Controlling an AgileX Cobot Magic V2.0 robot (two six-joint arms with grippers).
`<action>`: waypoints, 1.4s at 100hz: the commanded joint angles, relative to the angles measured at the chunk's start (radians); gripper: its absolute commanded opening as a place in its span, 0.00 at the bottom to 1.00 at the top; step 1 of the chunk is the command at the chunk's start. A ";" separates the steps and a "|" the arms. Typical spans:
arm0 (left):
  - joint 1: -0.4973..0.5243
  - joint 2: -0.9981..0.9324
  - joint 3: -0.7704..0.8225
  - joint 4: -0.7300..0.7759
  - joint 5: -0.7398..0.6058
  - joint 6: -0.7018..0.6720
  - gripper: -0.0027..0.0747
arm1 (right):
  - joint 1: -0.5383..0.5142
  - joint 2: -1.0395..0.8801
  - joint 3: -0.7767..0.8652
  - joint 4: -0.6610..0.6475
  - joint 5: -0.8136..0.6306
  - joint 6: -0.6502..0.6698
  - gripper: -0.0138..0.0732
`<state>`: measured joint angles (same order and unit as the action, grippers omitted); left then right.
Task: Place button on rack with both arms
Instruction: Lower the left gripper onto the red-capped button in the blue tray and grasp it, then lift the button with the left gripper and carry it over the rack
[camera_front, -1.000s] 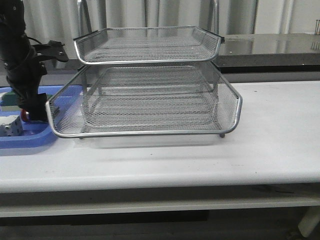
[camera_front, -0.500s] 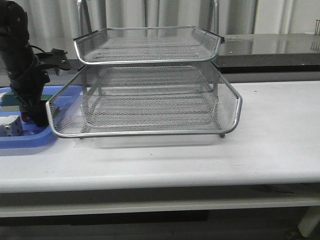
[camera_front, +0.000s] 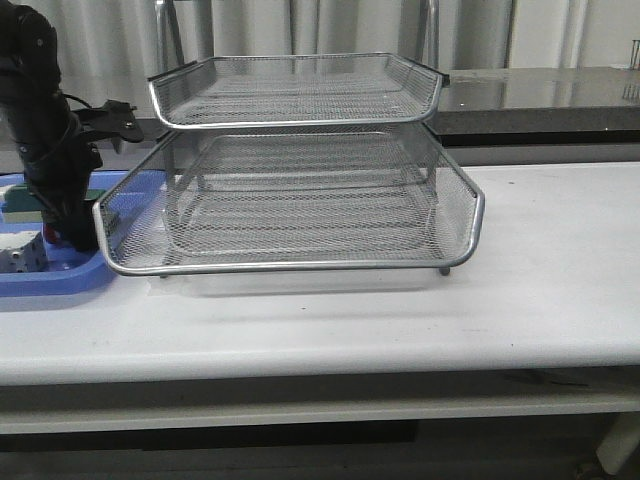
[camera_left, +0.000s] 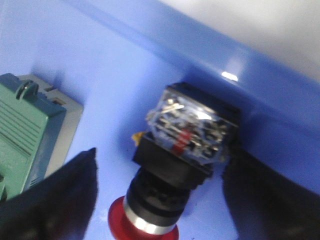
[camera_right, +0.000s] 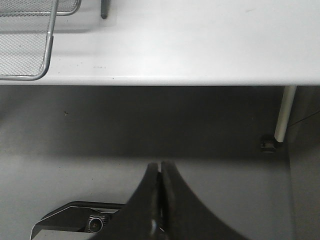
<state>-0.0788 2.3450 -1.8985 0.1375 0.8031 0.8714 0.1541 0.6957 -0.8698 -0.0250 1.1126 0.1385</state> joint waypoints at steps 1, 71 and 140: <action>-0.007 -0.044 -0.019 -0.006 -0.032 -0.003 0.49 | 0.001 -0.002 -0.035 -0.008 -0.047 -0.004 0.08; -0.007 -0.100 -0.095 -0.004 0.093 -0.003 0.01 | 0.001 -0.002 -0.035 -0.008 -0.047 -0.004 0.08; 0.035 -0.344 -0.161 -0.083 0.334 -0.011 0.01 | 0.001 -0.002 -0.035 -0.008 -0.047 -0.004 0.08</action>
<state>-0.0513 2.1063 -2.0276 0.0863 1.1412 0.8714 0.1541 0.6957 -0.8698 -0.0250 1.1126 0.1385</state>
